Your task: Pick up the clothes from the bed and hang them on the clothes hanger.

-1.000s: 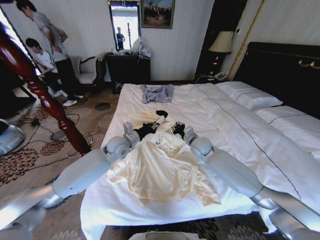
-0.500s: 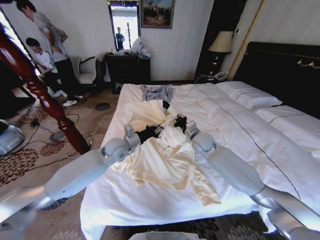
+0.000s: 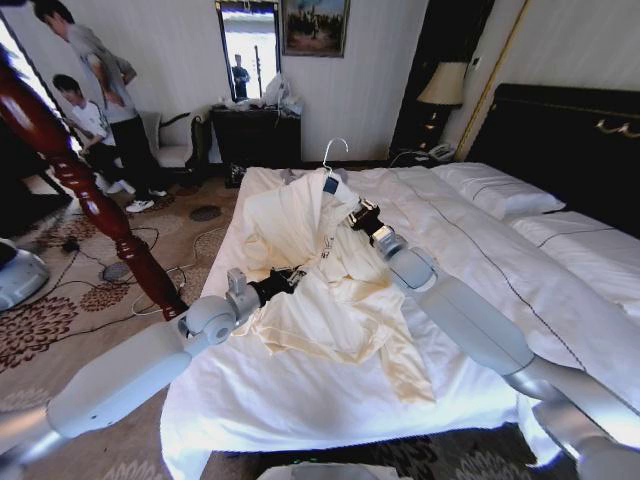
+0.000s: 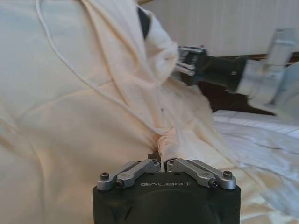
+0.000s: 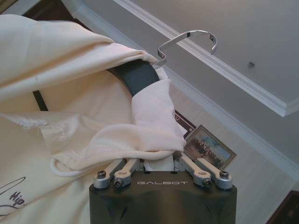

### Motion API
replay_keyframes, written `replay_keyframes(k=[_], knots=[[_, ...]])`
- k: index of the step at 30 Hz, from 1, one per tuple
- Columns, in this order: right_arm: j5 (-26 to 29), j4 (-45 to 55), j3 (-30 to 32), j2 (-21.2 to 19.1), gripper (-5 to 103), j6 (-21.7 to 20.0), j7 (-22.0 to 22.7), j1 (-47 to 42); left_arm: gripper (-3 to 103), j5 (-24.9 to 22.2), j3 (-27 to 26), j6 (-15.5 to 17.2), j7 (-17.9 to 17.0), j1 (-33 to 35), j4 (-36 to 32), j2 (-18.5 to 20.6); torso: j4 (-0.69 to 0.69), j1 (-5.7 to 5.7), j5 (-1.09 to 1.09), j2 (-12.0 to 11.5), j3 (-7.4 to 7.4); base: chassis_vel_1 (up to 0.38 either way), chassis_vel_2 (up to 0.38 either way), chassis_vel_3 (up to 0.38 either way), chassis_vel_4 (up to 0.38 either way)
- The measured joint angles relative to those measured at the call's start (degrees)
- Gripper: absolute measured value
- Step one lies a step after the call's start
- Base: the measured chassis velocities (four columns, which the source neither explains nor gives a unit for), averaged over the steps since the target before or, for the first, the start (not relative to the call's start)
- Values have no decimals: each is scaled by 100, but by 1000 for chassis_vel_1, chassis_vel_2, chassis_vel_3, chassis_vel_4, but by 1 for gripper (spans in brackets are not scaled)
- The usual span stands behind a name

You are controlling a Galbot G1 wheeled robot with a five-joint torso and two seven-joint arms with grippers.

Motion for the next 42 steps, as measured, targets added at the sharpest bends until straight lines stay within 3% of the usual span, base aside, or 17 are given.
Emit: replay_keyframes(k=[5, 7, 8, 12, 14, 17, 19, 20, 21, 22, 23, 25, 29, 42], knots=[[-128, 75, 82, -48, 23, 18, -1, -135, 11, 168, -334, 24, -83, 346, -52, 117, 0, 1, 0, 0, 1, 0, 0, 0, 0], [-156, 144, 114, -78, 23, 22, 0, -213, 22, 266, -599, 89, -177, 582, -145, 167, -1, 0, -1, 0, 0, 0, 0, 0, 0], [-156, 144, 114, -78, 23, 22, 0, -213, 22, 266, -599, 89, -177, 582, -145, 167, -1, 0, -1, 0, 0, 0, 0, 0, 0], [-319, 170, 178, -60, 23, 95, 0, -380, 43, 430, -1065, 171, -218, 1066, -404, 381, -1, 0, -1, 0, 0, 0, 0, 0, 0], [-364, 154, 185, -50, 23, 117, 0, -403, 43, 469, -1135, 187, -214, 1158, -447, 433, 0, 0, -1, 0, 0, 0, 0, 0, 0], [-526, 81, 225, 2, 23, 221, 2, -493, 60, 785, -1497, 177, -53, 1713, -587, 716, 0, 0, -1, 0, 1, 0, 0, 0, 0], [-547, 75, 236, 8, 23, 235, 3, -502, 66, 816, -1590, 167, -49, 1827, -623, 766, 0, 0, -1, 0, 0, 0, 0, 0, 0], [-591, 66, 250, 13, 23, 270, 6, -515, 66, 831, -1772, 151, -37, 2028, -715, 854, 1, 0, -2, 0, 0, 0, 0, 0, 0], [-648, 54, 258, 19, 23, 315, 9, -528, 77, 805, -2083, 134, -23, 2311, -866, 989, 1, 0, -2, 0, 0, 0, 0, 0, 0], [-699, 49, 266, 26, 23, 353, 21, -543, 77, 754, -2357, 118, 10, 2504, -1005, 1127, 1, 0, 0, 0, 0, 0, 0, 0, 0], [-875, 35, 322, 41, 23, 483, 58, -589, 92, 593, -2861, 75, 116, 2721, -1263, 1415, 1, 0, -1, 0, 0, 0, 0, 0, 0], [-932, 28, 342, 43, 23, 523, 62, -602, 92, 527, -2960, 74, 121, 2736, -1309, 1474, 1, 0, 0, 0, 0, 0, 0, 0, 0], [-1401, 21, 489, 61, 23, 857, 112, -702, 100, -75, -3590, 73, 200, 2703, -1449, 1755, 0, 0, 0, 0, 0, 0, 0, 0, 0], [-2671, 288, 822, -19, 23, 1735, 59, -932, 100, -631, -4199, 10, 747, 2592, -1088, 2502, -1, 0, 0, 0, 0, 0, 0, 0, 0]])
